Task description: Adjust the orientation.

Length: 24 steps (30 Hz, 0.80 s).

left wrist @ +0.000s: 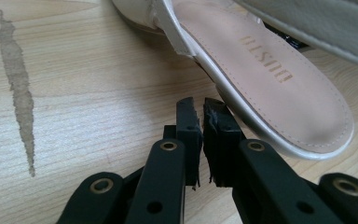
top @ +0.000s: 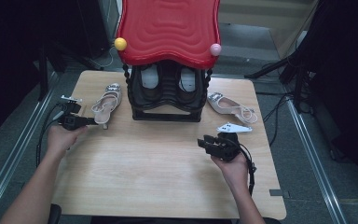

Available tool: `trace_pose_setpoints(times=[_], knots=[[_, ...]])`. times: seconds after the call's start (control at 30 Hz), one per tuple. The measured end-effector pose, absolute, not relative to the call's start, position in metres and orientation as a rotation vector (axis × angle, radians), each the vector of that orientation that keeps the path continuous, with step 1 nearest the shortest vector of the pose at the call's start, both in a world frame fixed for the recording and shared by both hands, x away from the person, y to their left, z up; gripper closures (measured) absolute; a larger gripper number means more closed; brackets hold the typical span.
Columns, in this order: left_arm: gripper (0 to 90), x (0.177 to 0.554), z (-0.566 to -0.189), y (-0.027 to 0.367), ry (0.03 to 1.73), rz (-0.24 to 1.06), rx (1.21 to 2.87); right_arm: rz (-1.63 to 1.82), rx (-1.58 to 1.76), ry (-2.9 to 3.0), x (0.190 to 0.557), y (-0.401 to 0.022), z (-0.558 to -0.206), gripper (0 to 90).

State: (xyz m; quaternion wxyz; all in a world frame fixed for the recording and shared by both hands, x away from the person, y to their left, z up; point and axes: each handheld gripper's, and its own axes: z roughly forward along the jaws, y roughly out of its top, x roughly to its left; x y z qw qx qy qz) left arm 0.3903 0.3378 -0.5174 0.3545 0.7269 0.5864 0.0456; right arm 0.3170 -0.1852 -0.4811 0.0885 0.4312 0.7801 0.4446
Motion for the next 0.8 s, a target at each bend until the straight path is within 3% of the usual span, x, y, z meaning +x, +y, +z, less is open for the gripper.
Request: trace_pose_setpoints(times=[0.3,0.8], knots=[[82.2,0.391,-0.515,0.331,1.501,0.102,1.881,1.277,1.280,2.368,0.320,-0.184,-0.482,58.8],[53.0,0.389,-0.497,0.346,1.538,0.067,1.847,1.222,1.111,2.365,0.317,-0.182,-0.486,59.5]])
